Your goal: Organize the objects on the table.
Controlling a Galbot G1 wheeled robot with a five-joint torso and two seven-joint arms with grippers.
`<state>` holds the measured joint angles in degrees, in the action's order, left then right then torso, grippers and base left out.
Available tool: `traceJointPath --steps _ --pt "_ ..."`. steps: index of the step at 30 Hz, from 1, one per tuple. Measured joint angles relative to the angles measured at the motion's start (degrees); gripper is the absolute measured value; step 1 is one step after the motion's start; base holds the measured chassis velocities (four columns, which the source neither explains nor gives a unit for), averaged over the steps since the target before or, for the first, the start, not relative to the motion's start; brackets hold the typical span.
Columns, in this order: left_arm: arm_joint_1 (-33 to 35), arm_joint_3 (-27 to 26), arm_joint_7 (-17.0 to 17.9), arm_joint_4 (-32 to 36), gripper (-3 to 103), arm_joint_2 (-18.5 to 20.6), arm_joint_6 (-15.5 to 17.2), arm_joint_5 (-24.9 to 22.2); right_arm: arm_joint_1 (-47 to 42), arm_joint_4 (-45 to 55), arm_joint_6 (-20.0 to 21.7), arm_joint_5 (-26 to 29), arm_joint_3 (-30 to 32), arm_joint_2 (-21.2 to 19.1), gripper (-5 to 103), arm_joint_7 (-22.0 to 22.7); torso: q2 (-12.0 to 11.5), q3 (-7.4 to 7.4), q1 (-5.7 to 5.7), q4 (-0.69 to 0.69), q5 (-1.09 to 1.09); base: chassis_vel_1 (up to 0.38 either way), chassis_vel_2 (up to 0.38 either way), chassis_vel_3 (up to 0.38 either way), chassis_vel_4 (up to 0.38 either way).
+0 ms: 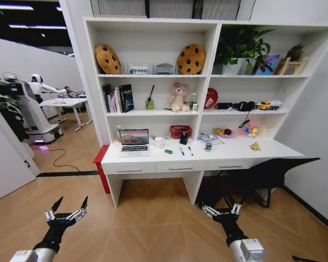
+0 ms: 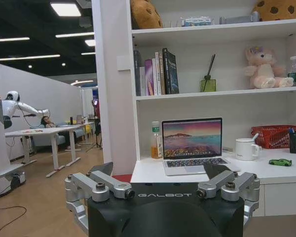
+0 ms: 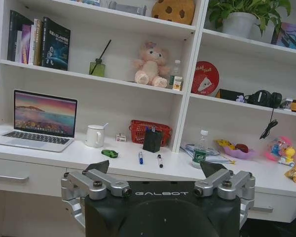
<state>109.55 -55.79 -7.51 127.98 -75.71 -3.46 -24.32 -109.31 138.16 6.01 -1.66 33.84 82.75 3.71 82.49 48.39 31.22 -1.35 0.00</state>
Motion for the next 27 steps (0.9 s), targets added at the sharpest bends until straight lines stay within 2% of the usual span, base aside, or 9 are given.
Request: traceJointPath --steps 27 --pt "-0.94 0.51 0.08 -1.37 100 0.14 0.13 -1.28 1.08 -0.4 0.52 0.8 -0.68 0.62 100 1.62 0.0 0.0 0.0 0.0 0.0 0.0 0.0 0.0 0.0"
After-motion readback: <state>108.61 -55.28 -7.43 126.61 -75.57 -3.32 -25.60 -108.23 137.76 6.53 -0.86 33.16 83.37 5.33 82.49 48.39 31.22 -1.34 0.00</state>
